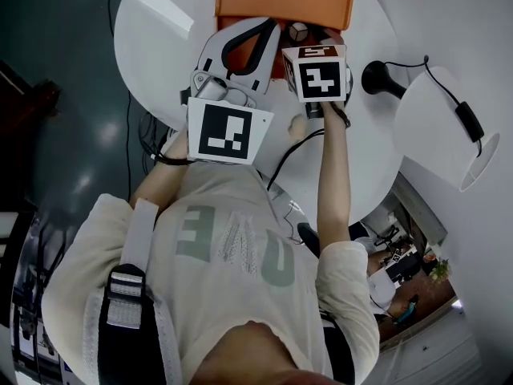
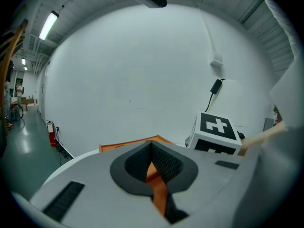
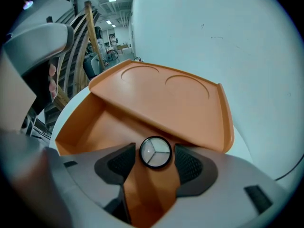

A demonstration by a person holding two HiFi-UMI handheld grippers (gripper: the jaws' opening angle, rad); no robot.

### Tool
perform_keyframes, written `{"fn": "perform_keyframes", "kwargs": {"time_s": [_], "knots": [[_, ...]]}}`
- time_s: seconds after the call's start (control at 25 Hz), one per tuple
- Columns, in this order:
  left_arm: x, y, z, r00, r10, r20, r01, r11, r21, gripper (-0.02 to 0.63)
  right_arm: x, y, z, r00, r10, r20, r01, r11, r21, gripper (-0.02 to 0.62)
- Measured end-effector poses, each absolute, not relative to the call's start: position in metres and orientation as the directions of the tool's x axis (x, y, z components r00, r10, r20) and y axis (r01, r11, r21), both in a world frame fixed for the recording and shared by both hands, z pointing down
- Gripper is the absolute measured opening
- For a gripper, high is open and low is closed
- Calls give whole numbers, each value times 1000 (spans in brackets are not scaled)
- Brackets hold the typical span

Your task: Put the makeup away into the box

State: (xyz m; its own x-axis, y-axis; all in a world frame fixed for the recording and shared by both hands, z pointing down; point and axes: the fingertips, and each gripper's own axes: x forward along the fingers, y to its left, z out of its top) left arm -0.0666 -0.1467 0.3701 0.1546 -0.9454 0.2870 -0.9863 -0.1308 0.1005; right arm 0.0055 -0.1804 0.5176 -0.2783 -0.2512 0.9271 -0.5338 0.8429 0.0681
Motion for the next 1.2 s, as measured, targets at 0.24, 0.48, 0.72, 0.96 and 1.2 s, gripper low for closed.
{"fn": "perform_keyframes", "kwargs": {"time_s": [0.24, 0.48, 0.72, 0.96, 1.2], "knots": [[-60, -146, 340, 182, -954, 240, -983, -171, 63, 8, 15, -174, 451, -404, -362, 840, -623, 781, 38, 252], [-26, -135, 302, 235, -951, 202, -971, -238, 11, 8, 44, -158, 316, -599, -619, 508, -760, 640, -117, 250], [16, -110, 256, 354, -926, 129, -932, -361, -36, 8, 105, -102, 242, -483, -859, 170, -871, 451, -196, 130], [55, -106, 229, 424, -903, 70, -901, -429, -69, 8, 154, -77, 228, -351, -933, 77, -922, 330, -201, 5], [55, -103, 226, 406, -912, 63, -911, -409, -57, 8, 154, -76, 220, -366, -929, 59, -923, 354, -153, 5]]}}
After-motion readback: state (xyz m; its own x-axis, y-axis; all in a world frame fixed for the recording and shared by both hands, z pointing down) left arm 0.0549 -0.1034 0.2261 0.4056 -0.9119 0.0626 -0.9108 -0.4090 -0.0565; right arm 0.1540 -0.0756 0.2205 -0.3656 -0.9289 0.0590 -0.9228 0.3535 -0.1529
